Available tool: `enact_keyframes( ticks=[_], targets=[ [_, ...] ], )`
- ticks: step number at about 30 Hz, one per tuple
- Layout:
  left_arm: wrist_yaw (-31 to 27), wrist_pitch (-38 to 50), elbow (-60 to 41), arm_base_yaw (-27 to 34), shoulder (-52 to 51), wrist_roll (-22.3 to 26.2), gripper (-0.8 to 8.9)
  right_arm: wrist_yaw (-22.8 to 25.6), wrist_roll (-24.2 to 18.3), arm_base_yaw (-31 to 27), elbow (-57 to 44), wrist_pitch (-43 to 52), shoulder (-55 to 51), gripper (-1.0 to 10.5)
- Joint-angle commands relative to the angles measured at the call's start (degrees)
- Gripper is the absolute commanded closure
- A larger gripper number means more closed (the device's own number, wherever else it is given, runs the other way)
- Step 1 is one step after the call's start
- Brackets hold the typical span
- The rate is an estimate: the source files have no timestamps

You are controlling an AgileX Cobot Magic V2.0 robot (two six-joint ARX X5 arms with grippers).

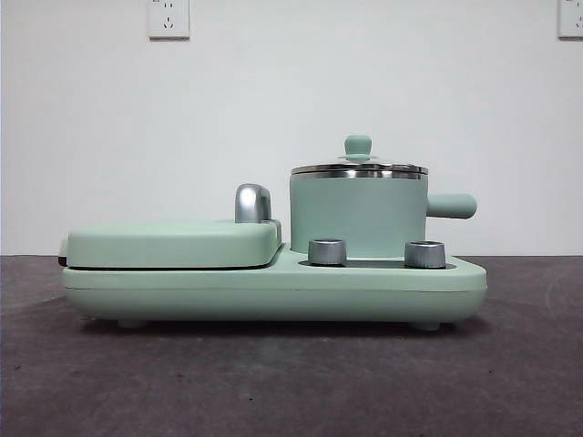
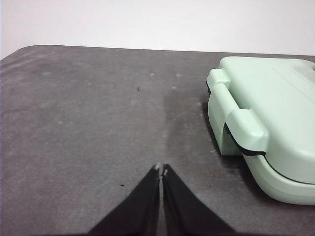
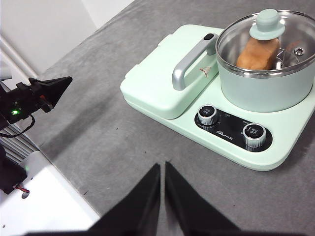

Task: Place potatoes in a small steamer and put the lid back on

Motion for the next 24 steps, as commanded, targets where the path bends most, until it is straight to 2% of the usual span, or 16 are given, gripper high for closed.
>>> enact_keyframes(
  ticks=[1,5,9,14,17,20,24],
  targets=[
    [-0.04,-0.33,-1.11,0.04,-0.11,-0.20,8.05,-0.11,-0.37,0.63,0.33,0.72,-0.52,9.4],
    [-0.04,-0.31,-1.11,0.04,-0.11,-0.20,8.05,-0.13,-0.70,-2.86,-0.39,2.49,-1.11,9.4],
    [-0.04,-0.31,-1.11,0.04,-0.11,-0.20,8.05,-0.59,-3.74,-12.70,-5.62,8.37,-3.23,9.4],
    [-0.04,-0.31,-1.11,0.04,-0.11,-0.20,8.05,-0.24,-3.78,-25.83,-21.44,24.70,-11.34,9.4],
    [-0.04,-0.31,-1.11,0.04,-0.11,-0.20,8.05,0.39,-4.79,-30.42,-30.23,30.10,-16.63,9.4],
    [-0.02,-0.31,-1.11,0.04,-0.11,-0.20,8.05,3.82,-6.91,-33.18,-37.24,32.09,-20.96,9.4],
    [-0.04,-0.31,-1.11,0.04,-0.11,-0.20,8.05,10.51,-7.26,-33.44,-43.39,33.57,-24.68,9.4]
  ],
)
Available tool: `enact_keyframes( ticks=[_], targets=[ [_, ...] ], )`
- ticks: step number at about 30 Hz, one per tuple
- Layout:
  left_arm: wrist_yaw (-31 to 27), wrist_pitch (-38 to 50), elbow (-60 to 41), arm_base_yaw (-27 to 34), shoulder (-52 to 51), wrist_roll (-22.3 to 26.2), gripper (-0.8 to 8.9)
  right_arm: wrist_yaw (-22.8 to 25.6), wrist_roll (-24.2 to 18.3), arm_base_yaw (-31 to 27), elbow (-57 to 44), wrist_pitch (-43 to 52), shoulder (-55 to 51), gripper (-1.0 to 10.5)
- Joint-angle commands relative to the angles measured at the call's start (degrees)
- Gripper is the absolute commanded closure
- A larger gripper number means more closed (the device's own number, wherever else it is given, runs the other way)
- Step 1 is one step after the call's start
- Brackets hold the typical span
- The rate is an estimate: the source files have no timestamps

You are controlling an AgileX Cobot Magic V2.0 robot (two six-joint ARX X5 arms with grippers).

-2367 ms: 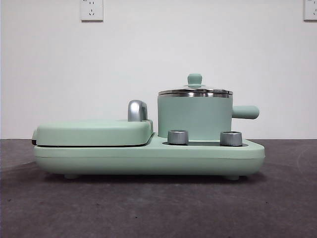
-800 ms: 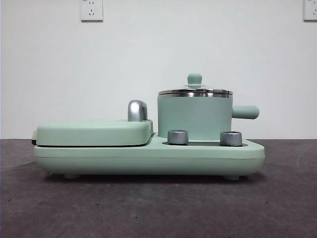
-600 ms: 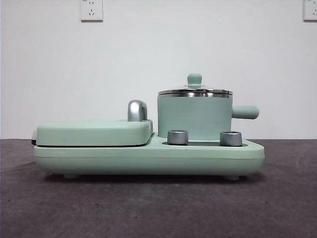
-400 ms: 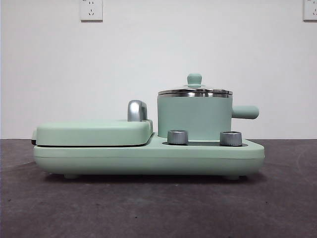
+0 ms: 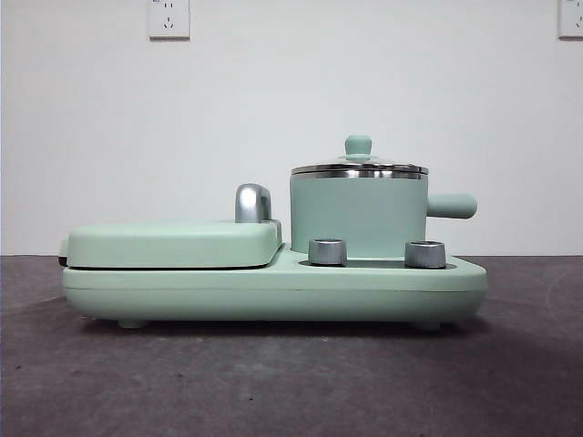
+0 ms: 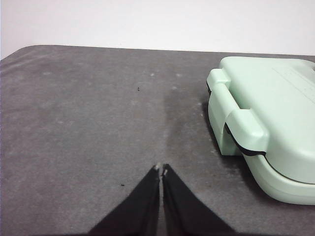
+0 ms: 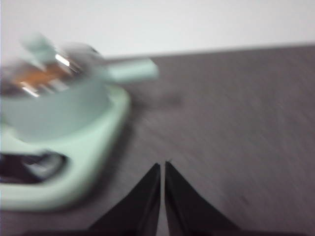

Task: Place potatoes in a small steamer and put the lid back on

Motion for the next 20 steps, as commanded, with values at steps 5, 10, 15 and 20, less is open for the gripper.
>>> enact_keyframes(
  ticks=[5,10,15,20],
  targets=[
    [-0.02,-0.31,-1.11,0.04,-0.11,-0.20,8.05,9.77,-1.77,1.86,-6.14,4.94,-3.32,9.4],
    [-0.04,-0.31,-1.11,0.04,-0.11,-0.20,8.05,10.78,-1.70,3.63,-9.40,5.27,-5.70,9.4],
    [-0.04,-0.28,-1.11,0.04,-0.11,-0.20,8.05,12.96,-1.73,4.15,-9.49,5.81,-5.73,9.4],
    [-0.04,-0.28,-1.11,0.04,-0.11,-0.20,8.05,13.18,-1.75,4.15,-9.49,5.81,-5.73,9.4]
  ],
)
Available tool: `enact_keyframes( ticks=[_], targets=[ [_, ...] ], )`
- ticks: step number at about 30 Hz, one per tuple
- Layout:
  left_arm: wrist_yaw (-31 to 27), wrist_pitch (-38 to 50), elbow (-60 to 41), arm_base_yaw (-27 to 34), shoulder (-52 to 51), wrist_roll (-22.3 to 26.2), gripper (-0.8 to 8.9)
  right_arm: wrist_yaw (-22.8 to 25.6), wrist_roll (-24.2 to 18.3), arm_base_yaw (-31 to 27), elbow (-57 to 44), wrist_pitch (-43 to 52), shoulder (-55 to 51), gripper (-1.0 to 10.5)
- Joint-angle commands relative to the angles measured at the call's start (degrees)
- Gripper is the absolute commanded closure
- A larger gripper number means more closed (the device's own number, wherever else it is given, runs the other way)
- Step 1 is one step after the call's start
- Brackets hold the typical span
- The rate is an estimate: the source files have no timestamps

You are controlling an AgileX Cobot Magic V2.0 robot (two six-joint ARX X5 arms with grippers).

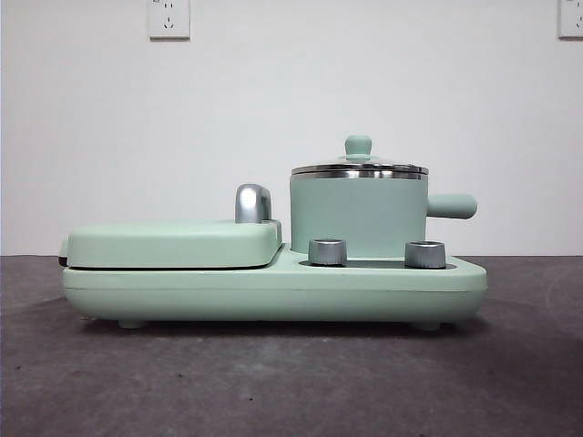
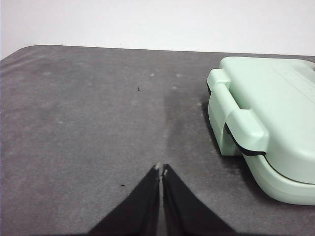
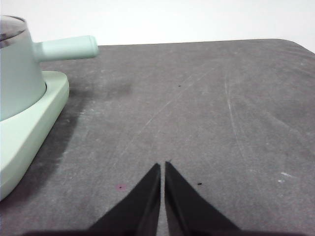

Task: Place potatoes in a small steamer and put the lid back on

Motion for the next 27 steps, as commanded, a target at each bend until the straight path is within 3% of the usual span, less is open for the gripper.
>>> enact_keyframes(
  ticks=[1,27],
  targets=[
    [-0.04,-0.28,-1.11,0.02,-0.11,-0.15,8.05,-0.55,-0.26,0.02,-0.48,0.15,-0.04,9.4],
    [-0.04,-0.28,-1.11,0.02,-0.11,-0.15,8.05,-1.18,-0.28,0.00,-0.48,0.20,-0.04,9.4]
  ],
)
